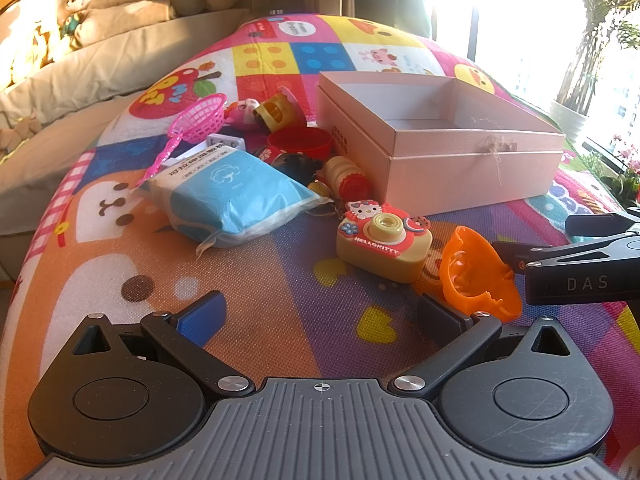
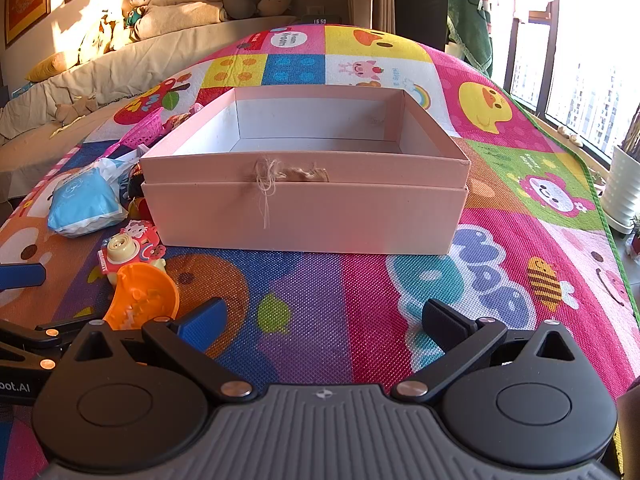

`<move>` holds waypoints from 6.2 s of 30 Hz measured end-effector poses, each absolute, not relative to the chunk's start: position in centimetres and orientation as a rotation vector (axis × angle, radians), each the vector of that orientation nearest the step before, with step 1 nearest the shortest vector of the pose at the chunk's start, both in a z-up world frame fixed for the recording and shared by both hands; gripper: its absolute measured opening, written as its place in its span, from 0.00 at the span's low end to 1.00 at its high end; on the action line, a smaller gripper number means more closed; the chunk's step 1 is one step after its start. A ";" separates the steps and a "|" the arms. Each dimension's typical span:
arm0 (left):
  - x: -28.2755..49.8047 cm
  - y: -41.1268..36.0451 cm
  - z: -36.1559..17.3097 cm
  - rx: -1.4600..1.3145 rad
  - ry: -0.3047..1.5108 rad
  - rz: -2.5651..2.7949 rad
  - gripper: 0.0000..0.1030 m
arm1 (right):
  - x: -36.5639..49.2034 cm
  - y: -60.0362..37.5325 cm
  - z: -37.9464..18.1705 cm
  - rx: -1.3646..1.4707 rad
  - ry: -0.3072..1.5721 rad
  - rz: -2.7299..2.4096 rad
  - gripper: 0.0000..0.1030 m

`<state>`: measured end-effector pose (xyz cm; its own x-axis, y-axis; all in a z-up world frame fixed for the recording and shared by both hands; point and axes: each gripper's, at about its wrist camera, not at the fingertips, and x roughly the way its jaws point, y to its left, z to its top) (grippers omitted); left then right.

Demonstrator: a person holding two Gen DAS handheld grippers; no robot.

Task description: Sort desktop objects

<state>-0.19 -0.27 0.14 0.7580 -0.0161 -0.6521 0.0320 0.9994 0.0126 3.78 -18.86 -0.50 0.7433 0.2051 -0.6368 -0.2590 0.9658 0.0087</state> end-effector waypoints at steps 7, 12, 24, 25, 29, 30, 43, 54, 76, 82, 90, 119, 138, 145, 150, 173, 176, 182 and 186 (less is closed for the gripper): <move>-0.2 -0.3 0.1 0.024 0.710 -0.027 1.00 | 3.8 -18.9 -0.5 -0.082 0.688 0.255 1.00; -0.2 -0.3 0.1 0.024 0.710 -0.029 1.00 | 3.7 -18.9 -0.5 -0.082 0.688 0.255 1.00; -0.1 -0.2 0.1 0.026 0.712 -0.031 1.00 | 3.7 -18.9 -0.5 -0.082 0.688 0.255 1.00; -0.1 -0.2 0.1 0.026 0.713 -0.030 1.00 | 3.7 -18.9 -0.5 -0.082 0.688 0.255 1.00; -0.1 -0.2 0.1 0.025 0.712 -0.032 1.00 | 3.7 -18.9 -0.5 -0.081 0.688 0.255 1.00; -0.1 -0.2 0.1 0.026 0.712 -0.031 1.00 | 3.7 -18.9 -0.5 -0.082 0.688 0.254 1.00; 0.0 0.0 0.1 0.032 0.727 -0.035 1.00 | 1.8 -19.4 0.3 -0.098 0.747 0.281 1.00; -0.2 -0.2 0.3 0.038 0.734 -0.038 1.00 | 0.4 -20.1 0.2 -0.095 0.760 0.293 1.00; 3.4 -1.6 1.1 0.044 0.712 -0.139 0.66 | -0.5 -20.0 0.1 -0.111 0.718 0.346 1.00; 2.3 -1.1 1.6 0.079 0.712 -0.122 0.61 | -0.5 -20.0 0.2 -0.112 0.718 0.345 1.00; -1.7 2.8 2.1 0.036 0.766 -0.028 0.62 | -1.7 -18.8 1.0 -0.160 0.690 0.452 1.00; -2.9 1.4 5.8 0.000 0.667 -0.246 0.61 | -3.4 -21.7 8.2 -0.195 0.622 0.564 0.42; 6.3 5.8 9.8 -0.060 0.534 -0.049 0.85 | 7.2 -19.9 9.2 -0.206 0.439 0.373 0.52; 1.9 9.3 5.4 0.032 0.593 0.110 0.92 | 0.4 -11.9 6.3 -0.503 0.313 0.540 0.49; 0.5 11.3 5.8 -0.022 0.575 0.162 0.94 | -1.2 -4.0 3.3 -0.718 0.307 0.562 0.27; -1.3 12.4 4.8 -0.133 0.581 0.078 0.96 | -2.7 -5.5 1.2 -0.848 0.504 0.565 0.14; -1.2 11.5 5.0 -0.117 0.586 0.062 0.96 | -3.2 -8.1 1.2 -0.831 0.496 0.519 0.14; -0.8 8.8 5.3 -0.059 0.598 -0.005 0.97 | -3.0 -13.2 2.2 -0.681 0.489 0.411 0.53; -0.3 6.3 5.3 0.001 0.592 -0.088 0.97 | -1.9 -16.2 2.9 -0.506 0.549 0.420 0.63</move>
<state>-0.29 6.30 5.31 0.8260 -0.0824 -0.5576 0.0830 0.9963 -0.0243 -1.90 -16.24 2.94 0.7755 0.2400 -0.5840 -0.5012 0.7965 -0.3382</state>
